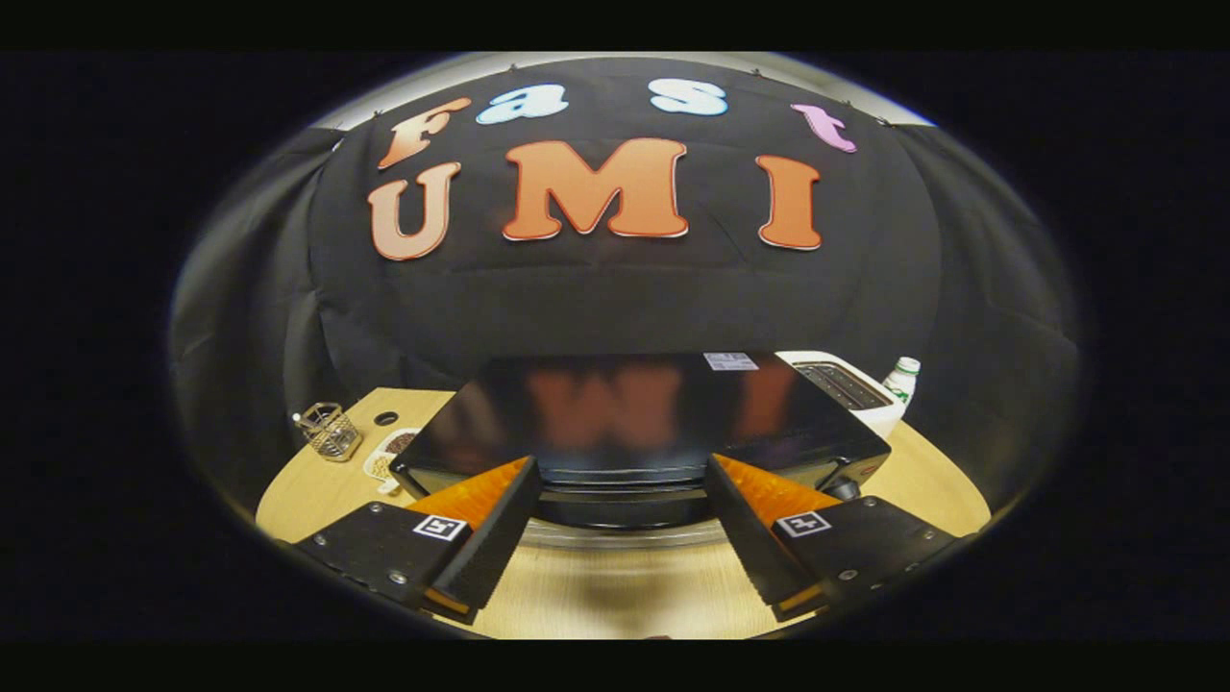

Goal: Open the toaster oven, put the food inside, and close the toaster oven door.

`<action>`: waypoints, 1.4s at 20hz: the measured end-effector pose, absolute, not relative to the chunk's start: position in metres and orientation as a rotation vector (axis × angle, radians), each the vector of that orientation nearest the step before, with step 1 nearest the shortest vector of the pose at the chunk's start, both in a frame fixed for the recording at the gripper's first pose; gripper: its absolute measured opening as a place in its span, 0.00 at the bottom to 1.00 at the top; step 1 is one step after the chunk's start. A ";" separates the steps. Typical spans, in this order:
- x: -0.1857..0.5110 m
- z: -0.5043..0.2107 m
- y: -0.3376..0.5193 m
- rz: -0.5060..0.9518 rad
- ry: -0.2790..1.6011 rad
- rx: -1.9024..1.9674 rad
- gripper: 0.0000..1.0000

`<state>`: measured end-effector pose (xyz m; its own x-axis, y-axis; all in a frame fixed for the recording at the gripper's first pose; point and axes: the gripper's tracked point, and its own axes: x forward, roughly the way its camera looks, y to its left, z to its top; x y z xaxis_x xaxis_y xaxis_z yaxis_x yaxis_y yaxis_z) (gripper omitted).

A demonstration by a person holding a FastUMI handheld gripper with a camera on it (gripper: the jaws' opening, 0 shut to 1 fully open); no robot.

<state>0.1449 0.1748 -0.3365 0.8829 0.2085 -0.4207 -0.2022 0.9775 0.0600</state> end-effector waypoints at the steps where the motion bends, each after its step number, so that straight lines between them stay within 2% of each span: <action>1: 0.145 -0.338 0.173 0.215 0.449 0.014 1.00; 15: 0.030 -0.385 0.147 0.215 0.539 0.029 1.00; 28: -0.001 -0.429 0.142 0.218 0.649 0.019 1.00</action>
